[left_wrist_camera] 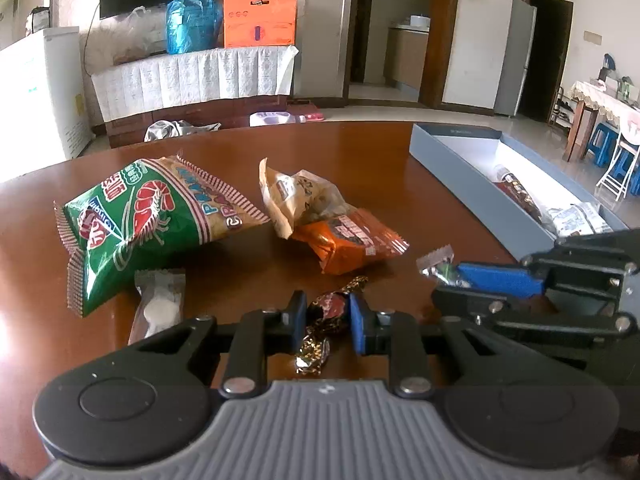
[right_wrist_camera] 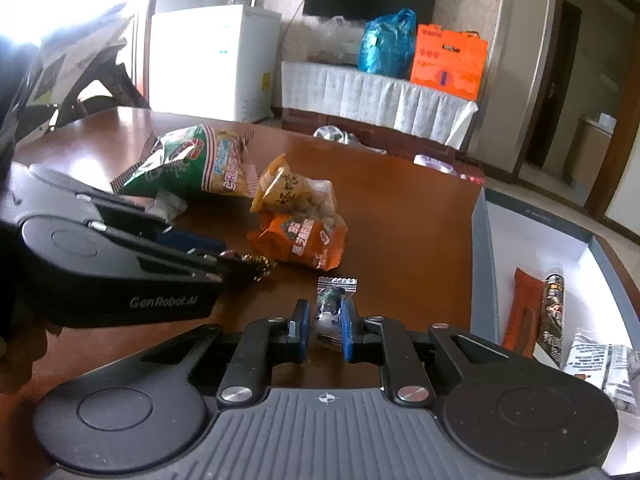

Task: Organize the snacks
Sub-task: 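Carry gold candy to box with left tool while right tool carries silver candy there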

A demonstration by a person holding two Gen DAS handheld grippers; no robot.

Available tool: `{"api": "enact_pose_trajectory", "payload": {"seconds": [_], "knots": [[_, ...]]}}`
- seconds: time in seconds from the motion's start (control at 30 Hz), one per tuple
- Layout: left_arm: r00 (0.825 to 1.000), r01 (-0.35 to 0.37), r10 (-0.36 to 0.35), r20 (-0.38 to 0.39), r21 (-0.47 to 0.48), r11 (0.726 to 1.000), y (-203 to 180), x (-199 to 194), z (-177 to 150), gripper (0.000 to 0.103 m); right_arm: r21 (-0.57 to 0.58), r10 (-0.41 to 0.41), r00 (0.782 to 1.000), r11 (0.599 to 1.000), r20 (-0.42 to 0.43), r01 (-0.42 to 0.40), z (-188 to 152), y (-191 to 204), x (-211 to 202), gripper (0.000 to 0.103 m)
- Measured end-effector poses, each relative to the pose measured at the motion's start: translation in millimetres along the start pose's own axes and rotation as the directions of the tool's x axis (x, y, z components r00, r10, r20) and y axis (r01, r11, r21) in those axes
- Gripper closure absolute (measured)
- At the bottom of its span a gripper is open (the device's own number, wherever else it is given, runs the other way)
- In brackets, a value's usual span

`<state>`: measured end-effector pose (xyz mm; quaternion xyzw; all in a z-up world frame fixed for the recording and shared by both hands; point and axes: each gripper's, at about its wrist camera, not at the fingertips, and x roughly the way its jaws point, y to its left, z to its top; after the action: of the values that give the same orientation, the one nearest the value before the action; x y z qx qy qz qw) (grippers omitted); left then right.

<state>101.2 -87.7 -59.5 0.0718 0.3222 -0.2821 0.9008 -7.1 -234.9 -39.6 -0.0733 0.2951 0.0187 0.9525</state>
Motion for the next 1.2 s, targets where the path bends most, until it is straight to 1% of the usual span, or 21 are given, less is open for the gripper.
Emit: {"api": "enact_pose_trajectory", "payload": {"seconds": [0.13,0.27,0.53,0.83,1.2], "knots": [[1.000,-0.012,0.011,0.016,0.032,0.999,-11.5,-7.0,-2.8,0.082,-0.017,0.005,1.000,1.000,0.016,-0.005,0.6,3.6,-10.2,0.085],[0.999,-0.021,0.020,0.026,0.029,0.999,-16.7,-10.0,-1.7,0.082,-0.017,0.005,1.000,1.000,0.028,-0.004,0.3,0.7,-20.2,0.086],[0.998,-0.036,0.033,0.050,0.055,0.998,-25.8,-12.2,2.0,0.082,-0.015,-0.004,0.998,1.000,0.056,0.005,2.2,-6.5,-34.9,0.086],[0.996,-0.010,0.004,0.087,0.071,0.997,-37.2,-14.6,13.5,0.082,-0.001,-0.026,0.995,1.000,0.096,0.026,5.0,-22.7,-54.5,0.086],[0.995,0.001,-0.009,0.096,0.082,0.997,-57.3,-8.5,22.3,0.082,0.009,-0.046,0.992,0.999,0.115,0.046,-0.8,-41.0,-73.5,0.086]]}}
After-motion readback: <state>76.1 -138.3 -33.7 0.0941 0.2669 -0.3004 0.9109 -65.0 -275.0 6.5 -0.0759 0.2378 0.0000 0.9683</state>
